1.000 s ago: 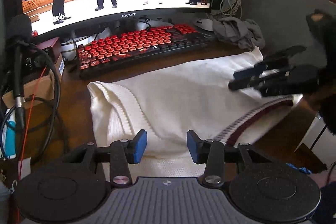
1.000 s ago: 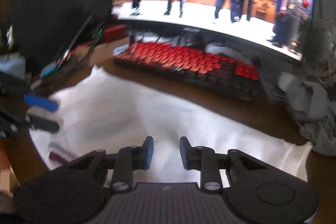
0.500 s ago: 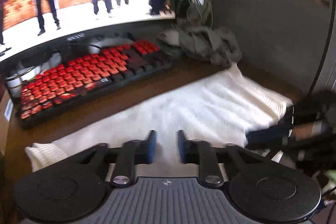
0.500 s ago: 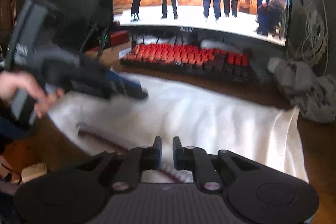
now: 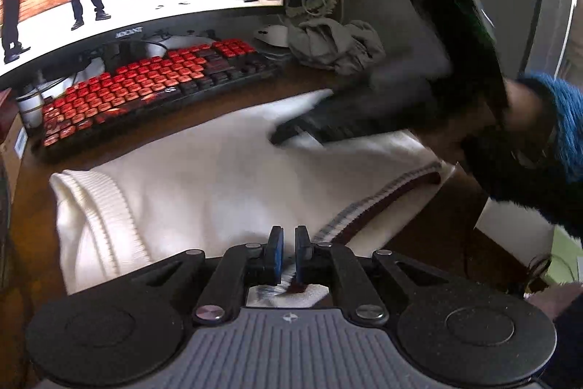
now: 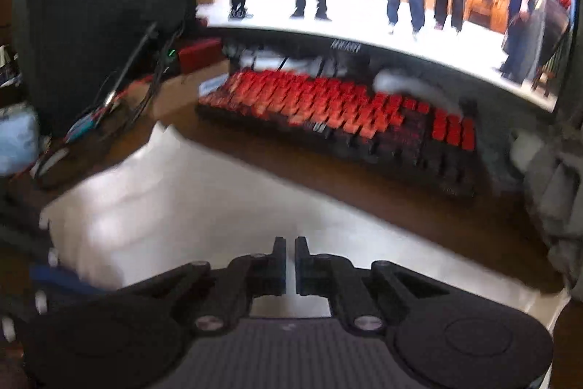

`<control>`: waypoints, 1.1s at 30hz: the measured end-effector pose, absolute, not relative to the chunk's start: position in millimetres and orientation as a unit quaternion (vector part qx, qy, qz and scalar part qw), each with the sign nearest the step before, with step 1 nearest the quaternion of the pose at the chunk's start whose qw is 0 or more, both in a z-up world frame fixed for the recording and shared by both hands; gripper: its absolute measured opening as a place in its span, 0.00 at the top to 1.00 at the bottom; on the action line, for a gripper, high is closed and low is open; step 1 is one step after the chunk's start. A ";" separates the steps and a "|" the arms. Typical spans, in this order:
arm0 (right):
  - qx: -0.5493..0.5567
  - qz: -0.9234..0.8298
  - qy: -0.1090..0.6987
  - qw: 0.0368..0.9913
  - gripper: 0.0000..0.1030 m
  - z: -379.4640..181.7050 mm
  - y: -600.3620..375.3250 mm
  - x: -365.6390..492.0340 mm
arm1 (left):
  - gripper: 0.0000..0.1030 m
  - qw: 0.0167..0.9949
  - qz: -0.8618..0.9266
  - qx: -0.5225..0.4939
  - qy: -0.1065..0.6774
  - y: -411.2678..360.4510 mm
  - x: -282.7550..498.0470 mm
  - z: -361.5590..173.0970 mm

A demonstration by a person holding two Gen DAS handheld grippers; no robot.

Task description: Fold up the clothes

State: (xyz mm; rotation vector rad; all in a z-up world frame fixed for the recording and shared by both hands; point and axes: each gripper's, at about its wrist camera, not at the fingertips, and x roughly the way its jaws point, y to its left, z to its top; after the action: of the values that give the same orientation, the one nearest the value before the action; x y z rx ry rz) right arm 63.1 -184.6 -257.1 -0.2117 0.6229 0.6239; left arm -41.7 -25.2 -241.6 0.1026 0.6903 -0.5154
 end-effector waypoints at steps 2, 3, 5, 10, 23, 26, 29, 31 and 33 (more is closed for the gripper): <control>-0.118 0.300 0.291 0.900 0.96 -261.7 -190.7 40.7 | 0.94 0.912 -0.241 0.041 0.330 -20.2 -39.3 -238.9; -0.121 0.297 0.290 0.901 0.96 -262.6 -194.8 29.9 | 0.94 0.913 -0.239 0.036 0.329 -18.9 -34.3 -237.5; -0.124 0.293 0.291 0.902 0.96 -264.0 -203.6 8.3 | 0.94 0.913 -0.243 0.033 0.327 -21.0 -23.3 -235.5; -0.093 0.282 0.299 0.907 0.96 -261.9 -227.1 -26.8 | 0.94 0.905 -0.278 0.061 0.316 -46.9 6.4 -233.0; -0.026 0.282 0.276 0.919 0.95 -270.0 -200.9 -6.0 | 0.94 0.891 -0.290 0.084 0.339 -55.1 -23.0 -244.5; -0.045 0.295 0.269 0.916 0.95 -271.5 -200.8 -19.9 | 0.94 0.896 -0.279 0.067 0.338 -42.6 -29.6 -240.6; -0.049 0.274 0.267 0.923 0.96 -271.3 -222.0 -32.7 | 0.94 0.902 -0.267 0.049 0.336 -30.2 -36.2 -236.7; -0.034 0.238 0.274 0.931 0.96 -269.2 -244.6 -37.0 | 0.94 0.905 -0.259 0.038 0.335 -21.8 -40.6 -234.1; -0.025 0.198 0.277 0.940 0.95 -266.0 -264.9 -39.7 | 0.94 0.908 -0.251 0.026 0.334 -13.4 -44.8 -231.4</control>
State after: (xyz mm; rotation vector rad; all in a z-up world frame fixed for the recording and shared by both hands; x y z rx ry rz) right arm -39.7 -264.9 -266.0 -0.0507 0.5661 0.4035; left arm -44.8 -13.4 -231.4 0.0529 0.6887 -0.5178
